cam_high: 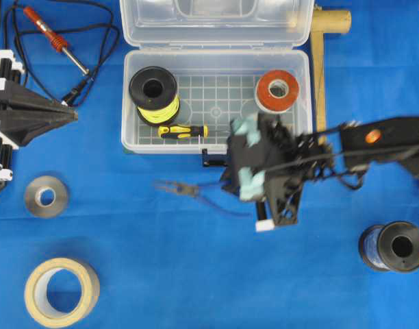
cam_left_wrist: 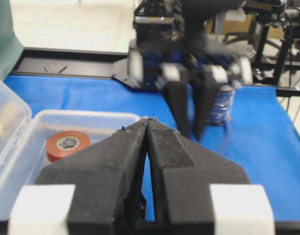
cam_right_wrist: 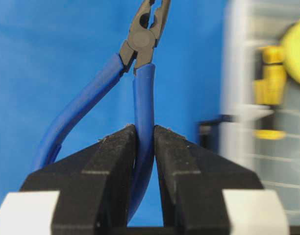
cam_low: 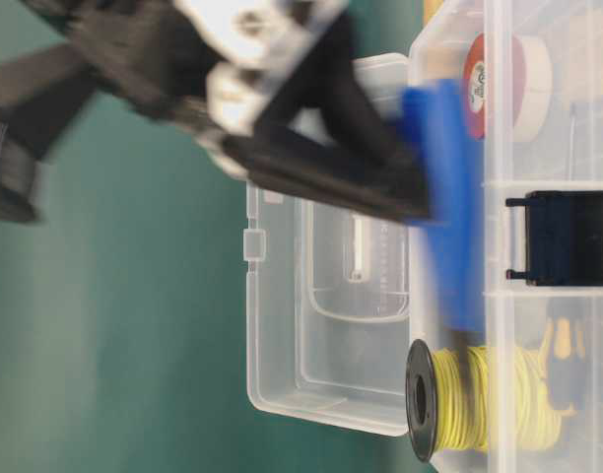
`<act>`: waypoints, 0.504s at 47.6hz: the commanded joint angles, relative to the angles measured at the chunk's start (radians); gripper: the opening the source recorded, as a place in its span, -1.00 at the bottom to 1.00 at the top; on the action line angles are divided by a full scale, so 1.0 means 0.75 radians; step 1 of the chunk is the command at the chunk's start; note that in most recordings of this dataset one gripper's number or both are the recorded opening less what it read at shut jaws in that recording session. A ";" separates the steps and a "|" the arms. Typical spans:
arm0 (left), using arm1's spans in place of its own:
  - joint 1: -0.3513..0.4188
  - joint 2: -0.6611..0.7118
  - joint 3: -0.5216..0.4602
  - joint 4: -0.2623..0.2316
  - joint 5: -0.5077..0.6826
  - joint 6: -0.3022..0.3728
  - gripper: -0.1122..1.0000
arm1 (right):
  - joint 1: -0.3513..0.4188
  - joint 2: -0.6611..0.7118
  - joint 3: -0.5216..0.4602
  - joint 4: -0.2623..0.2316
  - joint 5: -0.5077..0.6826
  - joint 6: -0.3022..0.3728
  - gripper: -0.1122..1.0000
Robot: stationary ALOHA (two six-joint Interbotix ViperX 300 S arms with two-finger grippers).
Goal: Pick the nipper from the toolbox among several items.
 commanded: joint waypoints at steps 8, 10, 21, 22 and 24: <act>0.004 0.004 -0.014 -0.002 -0.010 -0.002 -0.80 | 0.047 0.164 -0.016 0.000 -0.117 0.123 -0.57; 0.004 0.004 -0.014 -0.004 -0.008 -0.002 -0.80 | 0.047 0.194 -0.016 0.000 -0.123 0.141 -0.57; 0.004 0.004 -0.014 -0.004 -0.006 -0.008 -0.80 | 0.049 0.323 -0.027 0.002 -0.125 0.190 -0.57; 0.004 0.004 -0.014 -0.004 -0.006 -0.010 -0.80 | 0.047 0.329 -0.029 0.002 -0.129 0.196 -0.57; 0.004 0.004 -0.014 -0.004 -0.006 -0.010 -0.80 | 0.047 0.337 -0.029 0.002 -0.131 0.202 -0.57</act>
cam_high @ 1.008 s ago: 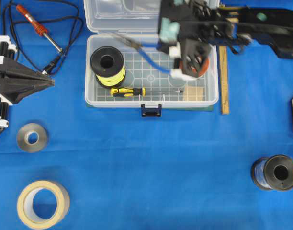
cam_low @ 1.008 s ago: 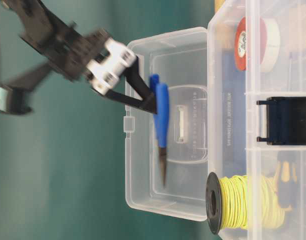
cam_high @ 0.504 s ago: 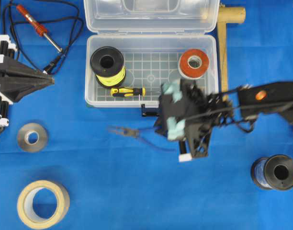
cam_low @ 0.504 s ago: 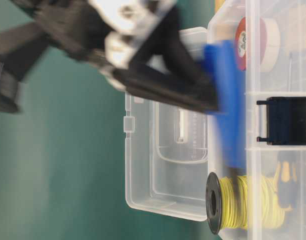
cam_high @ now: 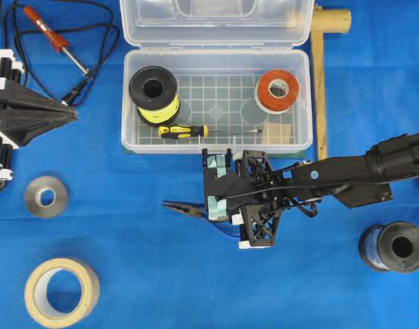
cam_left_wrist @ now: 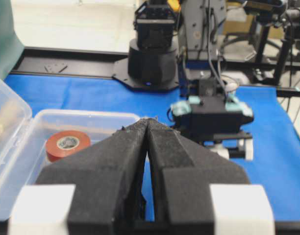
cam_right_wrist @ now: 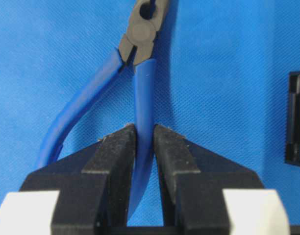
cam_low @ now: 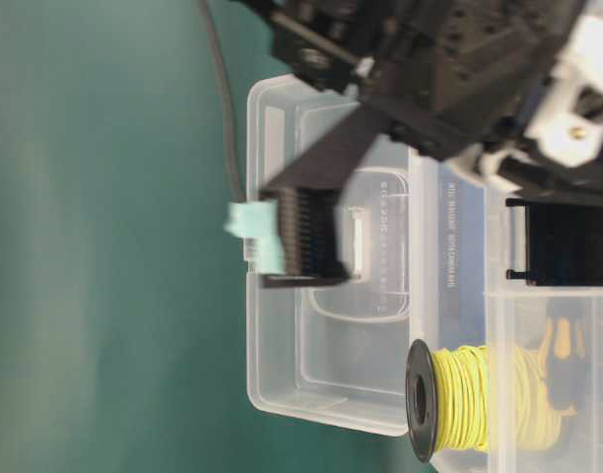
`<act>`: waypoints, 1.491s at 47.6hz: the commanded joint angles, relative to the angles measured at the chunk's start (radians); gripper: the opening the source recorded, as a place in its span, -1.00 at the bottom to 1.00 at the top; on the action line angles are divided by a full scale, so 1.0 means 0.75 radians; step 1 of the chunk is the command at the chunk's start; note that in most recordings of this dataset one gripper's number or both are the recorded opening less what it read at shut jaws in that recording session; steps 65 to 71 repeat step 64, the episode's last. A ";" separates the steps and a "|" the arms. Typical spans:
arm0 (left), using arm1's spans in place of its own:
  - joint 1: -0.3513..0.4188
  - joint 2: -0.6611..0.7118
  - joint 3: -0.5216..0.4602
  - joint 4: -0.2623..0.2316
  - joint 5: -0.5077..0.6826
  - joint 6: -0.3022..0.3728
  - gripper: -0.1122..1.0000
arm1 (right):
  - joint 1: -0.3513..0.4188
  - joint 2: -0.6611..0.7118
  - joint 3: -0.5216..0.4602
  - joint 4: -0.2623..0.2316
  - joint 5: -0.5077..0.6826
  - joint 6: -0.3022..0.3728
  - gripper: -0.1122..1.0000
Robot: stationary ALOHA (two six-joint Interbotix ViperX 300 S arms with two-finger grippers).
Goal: Pick the nipper from the toolbox among several items.
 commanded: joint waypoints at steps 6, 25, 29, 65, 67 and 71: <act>0.002 0.006 -0.014 -0.002 -0.006 -0.004 -0.80 | 0.004 0.008 -0.029 0.002 -0.016 0.010 -0.56; 0.002 0.006 -0.010 -0.002 0.000 -0.014 -0.80 | 0.002 -0.202 -0.029 -0.025 0.131 -0.002 0.72; 0.002 0.006 -0.010 -0.002 0.002 -0.022 -0.80 | 0.002 -0.329 -0.018 -0.057 0.172 -0.002 0.64; 0.002 0.008 -0.004 -0.002 0.002 -0.022 -0.80 | -0.065 -1.514 0.794 -0.229 -0.047 0.016 0.65; 0.002 0.008 -0.004 -0.002 0.002 -0.022 -0.80 | -0.065 -1.514 0.794 -0.229 -0.047 0.016 0.65; 0.002 0.008 -0.004 -0.002 0.002 -0.022 -0.80 | -0.065 -1.514 0.794 -0.229 -0.047 0.016 0.65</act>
